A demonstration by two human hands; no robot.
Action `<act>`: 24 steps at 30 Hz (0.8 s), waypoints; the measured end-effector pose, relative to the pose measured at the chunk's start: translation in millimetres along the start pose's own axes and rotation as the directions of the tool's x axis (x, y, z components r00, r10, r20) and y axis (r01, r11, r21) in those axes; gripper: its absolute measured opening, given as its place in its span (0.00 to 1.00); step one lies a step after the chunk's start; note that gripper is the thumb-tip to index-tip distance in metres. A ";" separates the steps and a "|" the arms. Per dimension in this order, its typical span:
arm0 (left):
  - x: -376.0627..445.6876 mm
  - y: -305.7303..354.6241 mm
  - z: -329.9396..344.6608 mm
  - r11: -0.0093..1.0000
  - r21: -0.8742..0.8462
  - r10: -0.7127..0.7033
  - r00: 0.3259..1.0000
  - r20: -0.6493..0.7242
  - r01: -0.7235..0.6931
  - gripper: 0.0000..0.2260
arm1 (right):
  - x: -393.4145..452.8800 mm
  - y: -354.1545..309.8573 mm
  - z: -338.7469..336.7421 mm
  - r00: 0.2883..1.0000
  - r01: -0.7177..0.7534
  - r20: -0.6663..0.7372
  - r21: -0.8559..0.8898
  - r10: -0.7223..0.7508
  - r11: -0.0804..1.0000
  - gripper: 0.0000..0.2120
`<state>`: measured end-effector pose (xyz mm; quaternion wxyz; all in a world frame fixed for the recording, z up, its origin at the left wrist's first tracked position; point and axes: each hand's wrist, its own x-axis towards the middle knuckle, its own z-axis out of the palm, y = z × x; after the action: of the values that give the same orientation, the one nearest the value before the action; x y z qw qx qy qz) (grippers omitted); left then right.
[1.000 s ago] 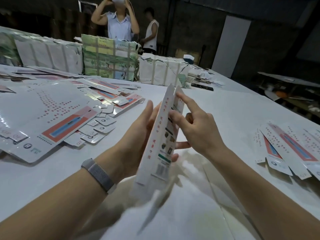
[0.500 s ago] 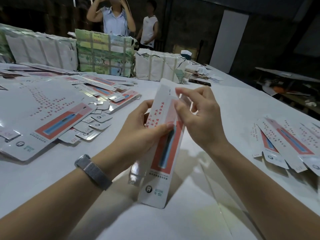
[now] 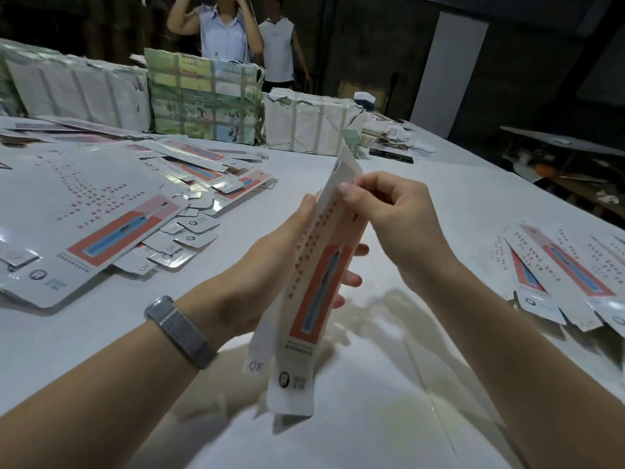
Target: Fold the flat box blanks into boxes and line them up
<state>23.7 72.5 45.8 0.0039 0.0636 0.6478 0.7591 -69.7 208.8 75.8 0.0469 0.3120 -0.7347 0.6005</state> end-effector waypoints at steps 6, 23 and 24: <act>-4.8 -3.4 -4.0 0.998 0.045 -0.037 0.999 0.008 0.037 0.31 | 6.0 -3.6 -11.9 0.994 -0.013 0.111 0.006 0.013 1.000 0.09; -3.7 5.8 14.3 0.996 0.059 -0.064 0.995 -0.082 0.069 0.35 | 7.1 -36.7 -29.6 0.972 -0.193 0.153 0.072 0.180 0.979 0.16; -2.3 3.4 15.1 0.995 0.065 -0.063 0.993 -0.103 0.070 0.35 | 6.3 -35.5 -27.8 0.972 -0.188 0.157 0.061 0.176 0.980 0.17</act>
<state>27.8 86.5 51.3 -0.0054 0.0038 0.6746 0.7381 -65.0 228.6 116.6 -0.0759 0.2895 -0.7384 0.6043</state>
